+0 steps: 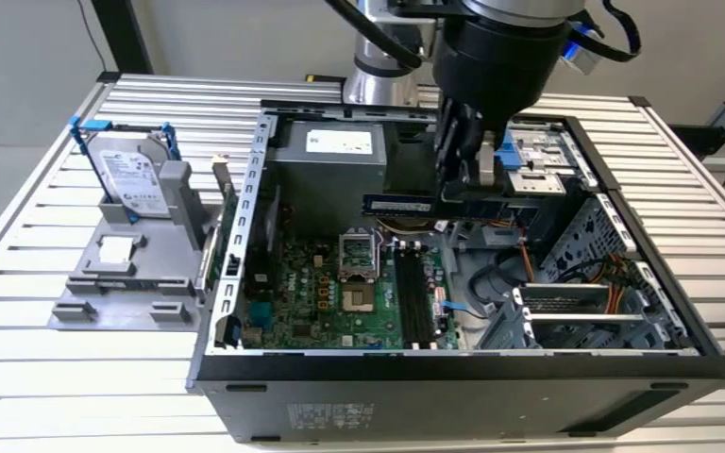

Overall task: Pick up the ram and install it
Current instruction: 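Pick up the ram and move it above insertion slot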

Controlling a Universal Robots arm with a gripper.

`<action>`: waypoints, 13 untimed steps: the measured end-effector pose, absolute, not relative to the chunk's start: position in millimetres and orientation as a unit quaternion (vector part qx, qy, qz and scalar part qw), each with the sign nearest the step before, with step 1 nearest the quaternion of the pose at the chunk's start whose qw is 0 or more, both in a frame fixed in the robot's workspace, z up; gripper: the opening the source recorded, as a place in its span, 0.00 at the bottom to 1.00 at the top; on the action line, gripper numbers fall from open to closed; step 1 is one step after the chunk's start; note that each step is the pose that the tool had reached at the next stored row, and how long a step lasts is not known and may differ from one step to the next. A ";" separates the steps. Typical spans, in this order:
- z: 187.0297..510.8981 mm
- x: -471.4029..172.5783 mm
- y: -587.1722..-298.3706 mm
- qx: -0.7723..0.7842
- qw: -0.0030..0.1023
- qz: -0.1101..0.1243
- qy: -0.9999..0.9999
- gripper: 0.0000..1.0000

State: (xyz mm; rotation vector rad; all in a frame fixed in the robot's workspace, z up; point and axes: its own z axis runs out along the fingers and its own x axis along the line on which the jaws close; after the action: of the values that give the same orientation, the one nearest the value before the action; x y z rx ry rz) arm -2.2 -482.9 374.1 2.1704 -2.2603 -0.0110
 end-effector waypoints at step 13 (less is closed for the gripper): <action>374.1 7.1 -473.9 0.684 0.004 -0.004 -0.730 0.00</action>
State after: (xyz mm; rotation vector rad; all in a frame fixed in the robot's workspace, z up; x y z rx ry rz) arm 7.1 -473.9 374.1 2.1424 -2.2867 -0.0116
